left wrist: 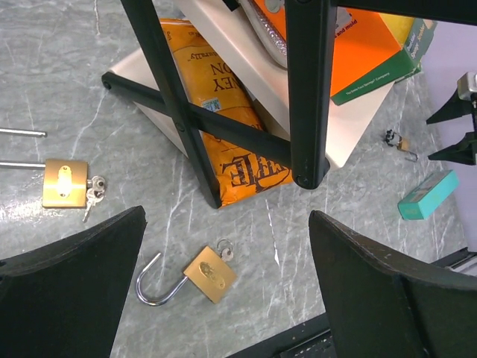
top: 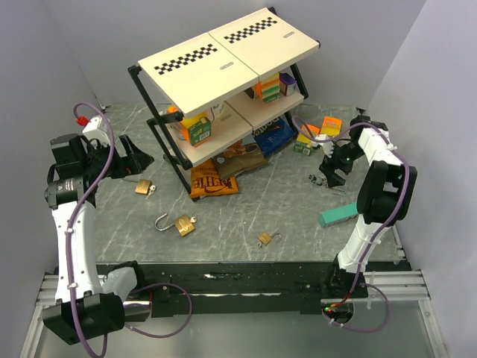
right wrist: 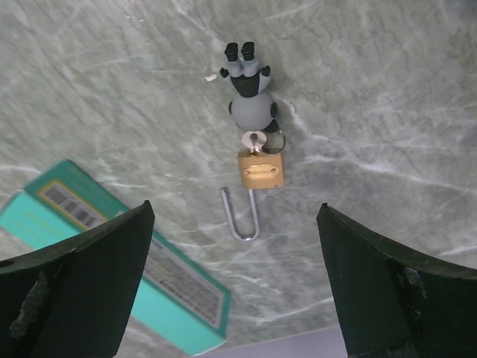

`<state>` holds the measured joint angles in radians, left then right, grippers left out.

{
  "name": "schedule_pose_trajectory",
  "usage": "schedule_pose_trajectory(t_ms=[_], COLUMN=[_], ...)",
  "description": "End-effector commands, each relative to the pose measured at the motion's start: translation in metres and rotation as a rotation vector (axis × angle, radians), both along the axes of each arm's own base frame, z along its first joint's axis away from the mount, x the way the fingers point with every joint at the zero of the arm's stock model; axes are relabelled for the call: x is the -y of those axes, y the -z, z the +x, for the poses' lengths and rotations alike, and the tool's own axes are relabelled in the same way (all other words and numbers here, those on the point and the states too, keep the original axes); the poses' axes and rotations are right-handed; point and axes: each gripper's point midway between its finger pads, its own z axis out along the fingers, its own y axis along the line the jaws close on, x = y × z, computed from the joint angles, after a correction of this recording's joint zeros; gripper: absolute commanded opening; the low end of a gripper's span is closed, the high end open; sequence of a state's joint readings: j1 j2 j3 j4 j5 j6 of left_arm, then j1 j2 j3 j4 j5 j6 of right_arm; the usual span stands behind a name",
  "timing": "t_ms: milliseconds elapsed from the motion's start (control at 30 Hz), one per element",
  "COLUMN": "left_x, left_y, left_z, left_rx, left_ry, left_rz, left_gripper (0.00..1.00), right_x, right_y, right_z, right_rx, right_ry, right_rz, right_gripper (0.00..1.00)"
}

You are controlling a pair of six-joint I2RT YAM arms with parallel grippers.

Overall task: Lock with the key
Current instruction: Pick up the lock from the center of the board.

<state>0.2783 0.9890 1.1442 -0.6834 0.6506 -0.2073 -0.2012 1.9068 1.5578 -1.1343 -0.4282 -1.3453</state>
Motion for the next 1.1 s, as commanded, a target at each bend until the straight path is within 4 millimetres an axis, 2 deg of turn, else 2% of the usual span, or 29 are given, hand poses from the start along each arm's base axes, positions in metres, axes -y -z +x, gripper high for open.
schedule_pose_trajectory(t_ms=[0, 233, 700, 900, 1067], left_x=[0.001, 0.003, 0.003, 0.003, 0.001], left_y=[-0.008, -0.004, -0.006, -0.003, -0.003], left_z=[0.005, 0.007, 0.006, 0.003, 0.003], left_rx=[0.034, 0.021, 0.039, 0.035, 0.036], left_ry=[0.022, 0.028, 0.011, 0.008, -0.003], left_rz=[-0.003, -0.029, -0.034, -0.031, -0.021], left_gripper=[0.96, 0.96, 0.96, 0.96, 0.96], right_x=[0.007, 0.013, 0.016, 0.01, 0.004], right_y=[0.012, 0.039, 0.058, 0.066, 0.066], right_z=[0.004, 0.0, 0.01, 0.014, 0.016], right_rx=[0.048, 0.014, 0.032, 0.03, 0.017], right_ry=[-0.115, -0.135, -0.12, -0.115, -0.117], right_rz=[-0.029, -0.064, -0.079, -0.08, -0.064], right_gripper=[0.94, 0.87, 0.85, 0.82, 0.75])
